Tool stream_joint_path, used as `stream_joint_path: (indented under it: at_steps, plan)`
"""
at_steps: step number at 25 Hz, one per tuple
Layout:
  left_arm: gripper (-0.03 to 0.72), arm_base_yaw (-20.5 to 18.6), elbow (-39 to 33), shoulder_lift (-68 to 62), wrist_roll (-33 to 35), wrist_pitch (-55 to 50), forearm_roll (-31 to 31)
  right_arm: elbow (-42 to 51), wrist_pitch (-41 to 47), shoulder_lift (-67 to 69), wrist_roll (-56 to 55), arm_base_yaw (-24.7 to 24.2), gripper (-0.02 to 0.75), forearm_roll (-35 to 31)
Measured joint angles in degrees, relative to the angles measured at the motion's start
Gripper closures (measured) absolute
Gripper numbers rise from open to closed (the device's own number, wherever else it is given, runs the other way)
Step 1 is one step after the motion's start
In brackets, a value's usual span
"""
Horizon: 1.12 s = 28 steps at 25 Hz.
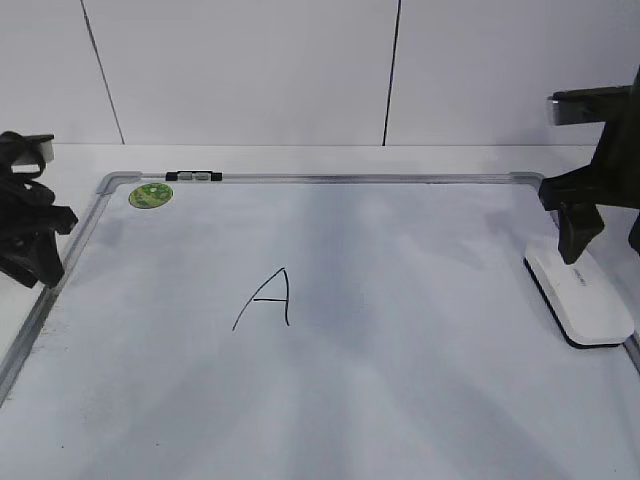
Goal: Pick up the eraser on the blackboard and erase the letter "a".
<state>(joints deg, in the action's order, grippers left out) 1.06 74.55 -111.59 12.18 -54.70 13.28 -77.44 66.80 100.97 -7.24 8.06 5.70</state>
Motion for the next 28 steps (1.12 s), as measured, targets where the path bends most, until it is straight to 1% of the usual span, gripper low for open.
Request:
stream_joint_path:
  at_steps: [3, 5, 6, 10, 16, 23, 28]
  plan:
    - [0.357, 0.0, 4.0, 0.0, 0.0, -4.0, -0.6, 0.0, 0.6, -1.9, 0.9, 0.0, 0.145, -0.5]
    - [0.315, 0.0, 6.8, 0.0, 0.0, -7.2, -0.7, 0.0, 1.6, -3.4, 1.2, 0.0, 0.145, -0.5]
    - [0.307, 0.0, 7.8, 0.0, 0.0, -9.0, -0.7, 0.0, 2.1, -4.1, 1.5, 0.0, 0.145, -0.7]
    - [0.295, 0.0, 10.0, 0.8, -1.6, -13.7, -0.7, 0.0, 2.9, -7.7, 2.3, 0.0, 0.146, -0.8]
    - [0.295, 0.0, 10.0, 7.6, -4.1, -14.7, -0.9, 0.0, 3.3, -14.1, 3.0, 0.0, 0.146, -1.2]
    - [0.295, 0.0, 10.0, 20.1, -6.5, -15.5, -0.9, 0.0, 4.1, -23.4, 3.3, 0.0, 0.146, -3.2]
    - [0.295, 0.0, 9.9, 30.6, -6.8, -16.1, -0.9, 1.2, 4.4, -30.6, 3.6, 0.0, 0.146, -5.3]
